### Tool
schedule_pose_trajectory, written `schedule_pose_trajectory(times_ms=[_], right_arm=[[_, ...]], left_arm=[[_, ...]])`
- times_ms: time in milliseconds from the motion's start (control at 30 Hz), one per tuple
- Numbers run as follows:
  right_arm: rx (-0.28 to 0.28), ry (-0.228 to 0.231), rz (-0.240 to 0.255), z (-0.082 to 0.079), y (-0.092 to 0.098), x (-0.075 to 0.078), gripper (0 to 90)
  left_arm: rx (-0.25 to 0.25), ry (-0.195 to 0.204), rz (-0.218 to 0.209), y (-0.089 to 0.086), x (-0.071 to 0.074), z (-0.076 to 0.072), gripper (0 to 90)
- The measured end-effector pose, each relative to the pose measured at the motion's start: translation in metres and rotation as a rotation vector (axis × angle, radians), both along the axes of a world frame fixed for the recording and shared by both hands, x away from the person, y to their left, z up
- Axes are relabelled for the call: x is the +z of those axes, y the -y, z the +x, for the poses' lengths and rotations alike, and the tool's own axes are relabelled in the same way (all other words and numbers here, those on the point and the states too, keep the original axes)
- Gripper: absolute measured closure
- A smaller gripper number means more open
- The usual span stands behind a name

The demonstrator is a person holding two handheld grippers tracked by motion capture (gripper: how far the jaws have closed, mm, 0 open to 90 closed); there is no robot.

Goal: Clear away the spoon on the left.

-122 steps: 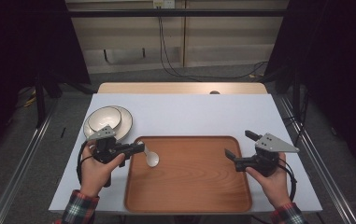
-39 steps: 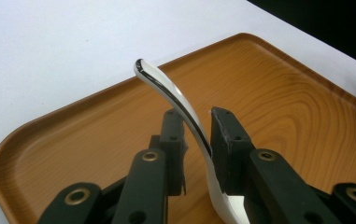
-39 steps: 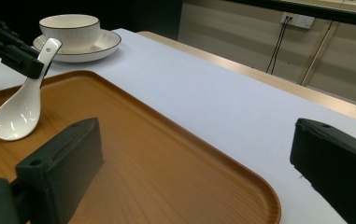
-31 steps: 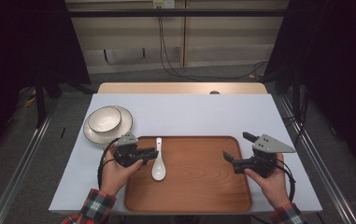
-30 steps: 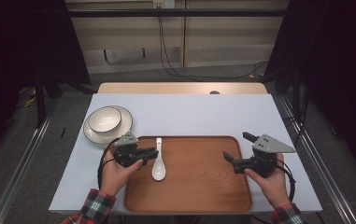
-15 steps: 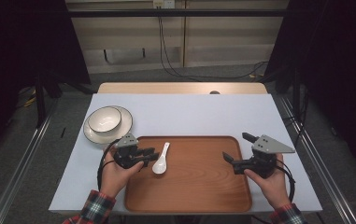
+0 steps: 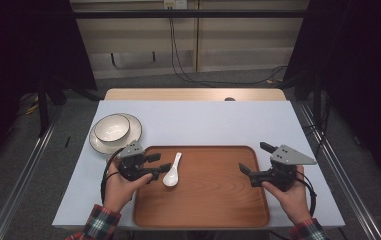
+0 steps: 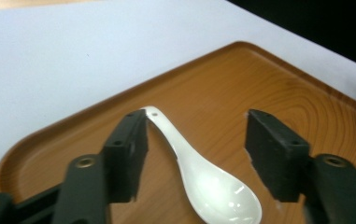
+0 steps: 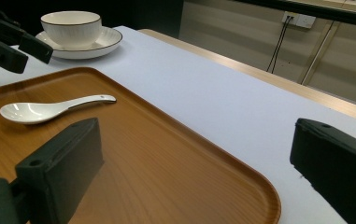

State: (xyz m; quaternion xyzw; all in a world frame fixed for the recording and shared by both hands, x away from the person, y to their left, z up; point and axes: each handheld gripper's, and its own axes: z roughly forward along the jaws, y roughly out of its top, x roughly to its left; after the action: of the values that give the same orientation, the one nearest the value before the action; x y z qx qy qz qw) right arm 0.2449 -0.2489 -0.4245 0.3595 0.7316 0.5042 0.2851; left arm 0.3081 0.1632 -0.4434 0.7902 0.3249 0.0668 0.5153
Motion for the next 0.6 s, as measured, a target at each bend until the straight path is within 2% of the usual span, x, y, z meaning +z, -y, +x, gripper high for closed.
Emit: schedule_pose_trajectory(times_ms=[233,600], right_arm=[[-0.004,-0.004,0.007,0.000,0.001,0.000,2.1],[-0.004,-0.002,0.008,0.000,0.001,0.000,2.1]], left_arm=[[0.027,0.013,-0.033,-0.007,0.004,0.001,27.9],[0.050,0.040,-0.044,-0.016,0.010,0.001,20.0]])
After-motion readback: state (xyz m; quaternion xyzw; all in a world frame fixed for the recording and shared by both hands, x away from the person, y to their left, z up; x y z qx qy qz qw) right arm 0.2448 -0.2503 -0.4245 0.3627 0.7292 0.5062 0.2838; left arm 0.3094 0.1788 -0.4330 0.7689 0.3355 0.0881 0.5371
